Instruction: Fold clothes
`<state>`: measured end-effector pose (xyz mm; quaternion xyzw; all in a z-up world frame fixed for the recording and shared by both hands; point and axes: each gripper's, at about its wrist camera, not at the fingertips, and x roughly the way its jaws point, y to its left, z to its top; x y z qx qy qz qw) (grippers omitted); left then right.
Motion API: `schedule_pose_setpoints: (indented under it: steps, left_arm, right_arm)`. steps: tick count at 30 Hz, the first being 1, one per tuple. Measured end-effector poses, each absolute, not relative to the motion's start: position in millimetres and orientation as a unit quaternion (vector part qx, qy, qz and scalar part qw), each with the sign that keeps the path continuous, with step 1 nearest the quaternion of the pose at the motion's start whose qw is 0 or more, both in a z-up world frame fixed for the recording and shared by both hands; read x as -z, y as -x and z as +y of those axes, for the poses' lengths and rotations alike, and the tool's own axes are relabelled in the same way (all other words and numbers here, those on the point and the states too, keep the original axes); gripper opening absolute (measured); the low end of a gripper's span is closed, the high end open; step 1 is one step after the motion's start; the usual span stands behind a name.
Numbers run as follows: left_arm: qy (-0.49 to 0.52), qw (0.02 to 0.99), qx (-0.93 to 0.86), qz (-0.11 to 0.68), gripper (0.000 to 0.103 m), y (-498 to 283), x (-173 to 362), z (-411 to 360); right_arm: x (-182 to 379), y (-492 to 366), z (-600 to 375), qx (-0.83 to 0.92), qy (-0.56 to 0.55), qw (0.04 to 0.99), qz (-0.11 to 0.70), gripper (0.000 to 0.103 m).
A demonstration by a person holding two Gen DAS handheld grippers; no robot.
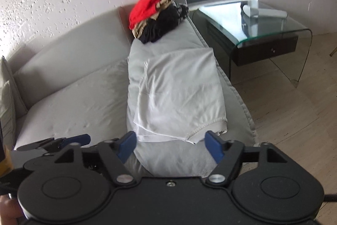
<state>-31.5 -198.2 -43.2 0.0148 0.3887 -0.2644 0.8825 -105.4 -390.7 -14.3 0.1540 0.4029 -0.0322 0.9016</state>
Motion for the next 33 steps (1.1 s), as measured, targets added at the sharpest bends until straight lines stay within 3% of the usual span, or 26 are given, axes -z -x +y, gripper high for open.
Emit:
schedule_pose_setpoints:
  steps: [4, 12, 16, 33]
  left_arm:
    - [-0.017, 0.884, 0.270, 0.382, 0.094, 43, 25, -196]
    - [-0.036, 0.883, 0.291, 0.366, 0.102, 65, -1, -199]
    - [-0.059, 0.887, 0.277, 0.364, 0.102, 66, 9, -208]
    - [-0.039, 0.878, 0.270, 0.392, 0.101, 50, 48, -219]
  right_arm:
    - [-14, 116, -387, 0.032, -0.146, 0.904, 0.400, 0.078]
    - [-55, 135, -384, 0.032, -0.139, 0.905, 0.400, 0.090]
    - [-43, 133, -385, 0.050, -0.123, 0.904, 0.406, 0.100]
    - [3, 114, -397, 0.090, -0.101, 0.888, 0.439, 0.100]
